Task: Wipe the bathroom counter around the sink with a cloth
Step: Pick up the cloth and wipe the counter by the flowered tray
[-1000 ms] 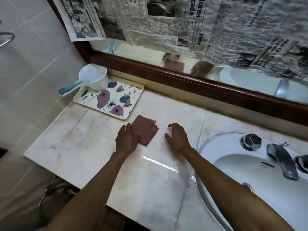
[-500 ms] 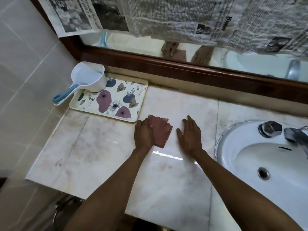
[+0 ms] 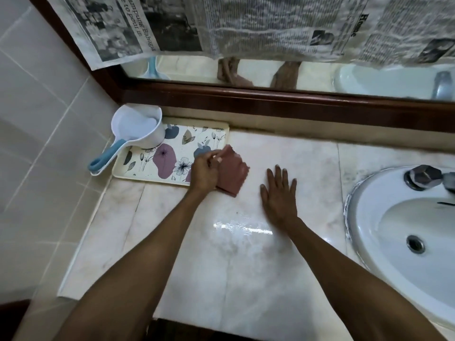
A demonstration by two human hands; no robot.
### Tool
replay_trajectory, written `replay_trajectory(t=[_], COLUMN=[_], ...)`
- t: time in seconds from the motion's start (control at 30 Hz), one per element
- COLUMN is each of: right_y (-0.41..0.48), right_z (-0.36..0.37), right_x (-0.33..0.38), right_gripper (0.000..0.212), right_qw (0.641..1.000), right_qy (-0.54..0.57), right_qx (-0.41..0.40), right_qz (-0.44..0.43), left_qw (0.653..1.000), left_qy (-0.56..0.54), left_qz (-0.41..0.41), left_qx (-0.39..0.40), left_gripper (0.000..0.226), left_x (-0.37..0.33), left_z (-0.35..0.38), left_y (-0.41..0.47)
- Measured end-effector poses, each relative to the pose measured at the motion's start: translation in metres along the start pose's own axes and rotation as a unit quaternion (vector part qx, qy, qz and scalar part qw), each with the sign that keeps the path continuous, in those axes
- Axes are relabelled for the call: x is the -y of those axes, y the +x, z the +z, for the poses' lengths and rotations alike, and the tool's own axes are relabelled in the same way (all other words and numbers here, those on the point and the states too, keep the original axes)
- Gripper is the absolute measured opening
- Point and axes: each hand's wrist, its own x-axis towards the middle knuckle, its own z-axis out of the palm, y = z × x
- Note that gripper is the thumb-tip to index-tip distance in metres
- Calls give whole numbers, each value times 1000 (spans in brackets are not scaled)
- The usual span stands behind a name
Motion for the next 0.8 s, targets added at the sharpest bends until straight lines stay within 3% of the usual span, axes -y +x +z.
replay_trajectory(t=[0.13, 0.37, 0.47, 0.53, 0.63, 0.7, 0.8], right_y=[-2, -3, -4, -4, -4, -5, -5], right_z=[10, 9, 9, 8, 6, 5, 6], right_x=[7, 9, 10, 11, 12, 12, 11], right_gripper=[62, 60, 59, 59, 59, 58, 58], right_qw=[999, 998, 998, 998, 997, 997, 997], right_qy=[-12, -20, -23, -25, -26, -25, -32], right_qx=[-32, -52, -51, -53, -59, -62, -60], right_qz=[24, 31, 34, 37, 41, 38, 35], left_qw=[997, 993, 989, 965, 942, 928, 922], left_qy=[-42, -21, 132, 248, 287, 325, 341], left_qz=[-41, -99, -36, 57, 174, 166, 155], left_qx=[-45, -66, -57, -69, 0, 78, 100], left_gripper=[24, 23, 37, 45, 42, 43, 38], left_x=[19, 58, 62, 55, 54, 62, 66], left_z=[-32, -54, -56, -56, -49, -43, -39], left_y=[31, 50, 45, 33, 21, 18, 13])
